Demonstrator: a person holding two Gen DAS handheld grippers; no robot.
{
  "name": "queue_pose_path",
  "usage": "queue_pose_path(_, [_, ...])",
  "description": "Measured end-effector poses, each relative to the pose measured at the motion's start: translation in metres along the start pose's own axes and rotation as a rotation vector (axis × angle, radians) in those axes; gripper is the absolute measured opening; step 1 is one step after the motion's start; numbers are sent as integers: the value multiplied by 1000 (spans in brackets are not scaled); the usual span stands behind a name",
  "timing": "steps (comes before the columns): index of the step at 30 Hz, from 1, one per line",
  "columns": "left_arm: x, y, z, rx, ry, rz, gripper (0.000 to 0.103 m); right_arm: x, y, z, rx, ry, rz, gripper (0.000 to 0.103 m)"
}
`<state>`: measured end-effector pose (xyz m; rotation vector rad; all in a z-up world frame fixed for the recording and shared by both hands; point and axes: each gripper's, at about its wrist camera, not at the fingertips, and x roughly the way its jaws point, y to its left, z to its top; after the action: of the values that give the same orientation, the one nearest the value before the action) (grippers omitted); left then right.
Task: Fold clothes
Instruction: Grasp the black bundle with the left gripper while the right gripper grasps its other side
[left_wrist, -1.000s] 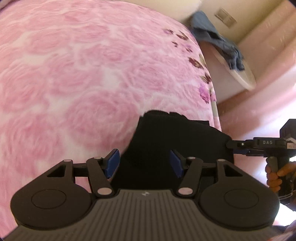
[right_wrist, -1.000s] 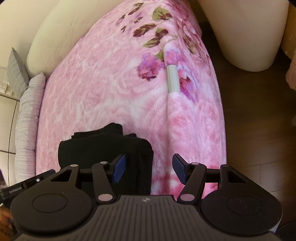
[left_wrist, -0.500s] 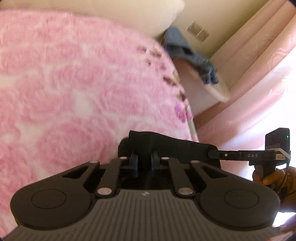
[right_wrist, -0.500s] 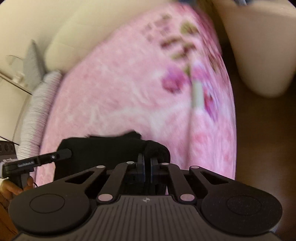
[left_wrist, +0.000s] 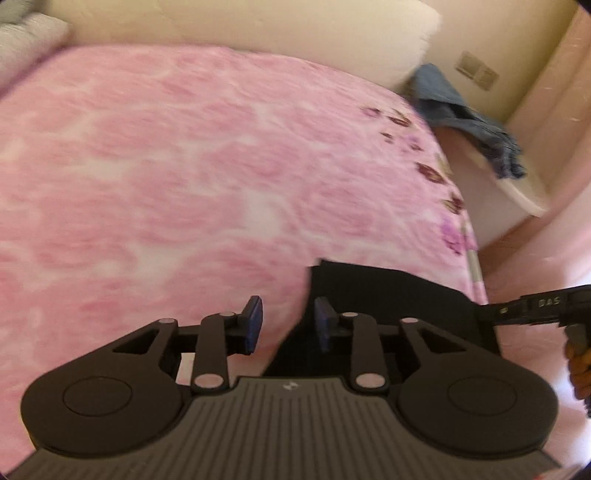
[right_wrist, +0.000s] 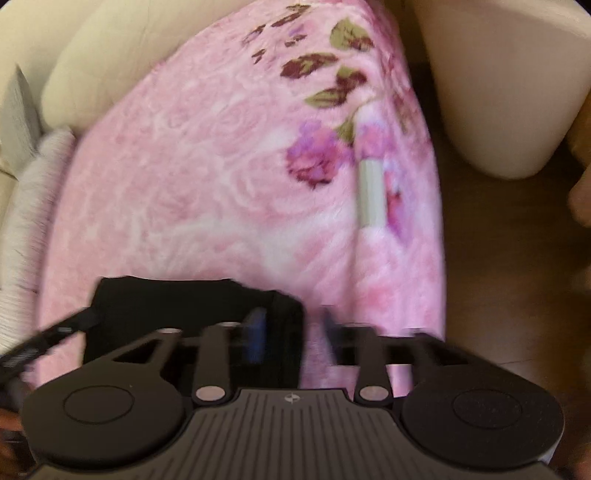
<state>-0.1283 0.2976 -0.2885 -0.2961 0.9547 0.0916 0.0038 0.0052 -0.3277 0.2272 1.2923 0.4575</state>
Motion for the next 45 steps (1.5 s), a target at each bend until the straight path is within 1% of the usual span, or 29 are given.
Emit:
queue_pose_path(1, [-12, 0, -3, -9, -7, 18, 24, 2, 1, 3, 2, 12, -17, 51])
queue_pose_path(3, [-38, -1, -11, -38, -16, 41, 24, -6, 4, 4, -10, 7, -18, 51])
queue_pose_path(5, [-62, -7, -27, -82, -21, 36, 26, -14, 9, 4, -36, 8, -33, 51])
queue_pose_path(9, [-88, -25, -69, -172, -15, 16, 27, -30, 28, -3, -126, -4, -36, 51])
queue_pose_path(11, [-88, -31, -92, -215, -10, -3, 27, -36, 38, -9, -179, -11, -36, 51])
queue_pose_path(13, [-78, -32, -108, -250, -16, 3, 27, -38, 47, -16, -238, -20, -37, 50])
queue_pose_path(15, [-61, -31, -119, -267, -19, 29, 27, -32, 52, -23, -305, -27, -36, 50])
queue_pose_path(16, [-52, -29, -124, -278, -16, 47, 27, -22, 51, -24, -333, -18, -50, 49])
queue_pose_path(17, [-42, -25, -127, -296, -6, 77, 27, -12, 50, -25, -360, -10, -65, 45])
queue_pose_path(18, [-37, -22, -131, -323, 0, 99, 27, -3, 49, -26, -388, -1, -79, 44])
queue_pose_path(19, [-35, -19, -135, -354, 1, 112, 27, 4, 45, -24, -383, 2, -80, 44])
queue_pose_path(20, [-42, -20, -139, -395, -11, 106, 26, 10, 40, -21, -378, 6, -80, 43])
queue_pose_path(22, [-56, -20, -149, -477, -34, 92, 27, 5, 31, -14, -346, 3, -55, 43])
queue_pose_path(23, [-63, -21, -154, -518, -46, 86, 29, -2, 26, -12, -325, -4, -39, 43])
queue_pose_path(24, [-70, -21, -158, -558, -58, 79, 34, -9, 20, -10, -302, -12, -23, 44])
queue_pose_path(25, [-77, -22, -163, -599, -70, 72, 36, -14, 11, -11, -259, 1, 24, 45])
queue_pose_path(27, [-91, -23, -172, -681, -94, 58, 46, -25, -6, -14, -173, 26, 116, 53])
queue_pose_path(28, [-97, -22, -180, -746, -111, 33, 48, -31, -15, -15, -130, 39, 163, 55])
queue_pose_path(29, [-97, -20, -195, -867, -142, -34, 51, -29, -26, -21, -74, 74, 233, 61])
queue_pose_path(30, [-95, -17, -205, -950, -164, -80, 52, -27, -36, -27, -18, 108, 303, 66])
queue_pose_path(31, [-90, -17, -209, -982, -174, -95, 52, -24, -43, -33, 20, 135, 335, 67])
queue_pose_path(34, [-76, -16, -222, -1077, -205, -138, 52, -7, -55, -49, 81, 198, 387, 68])
queue_pose_path(41, [-43, -15, -252, -1299, -278, -241, 53, 23, -47, -53, 66, 216, 439, 69])
queue_pose_path(43, [-33, -14, -261, -1362, -298, -271, 53, 30, -43, -48, 64, 209, 448, 70])
queue_pose_path(44, [-29, -14, -263, -1385, -306, -283, 53, 33, -39, -46, 53, 208, 447, 70])
queue_pose_path(45, [-26, -13, -261, -1386, -307, -288, 52, 36, -36, -43, 42, 207, 446, 70])
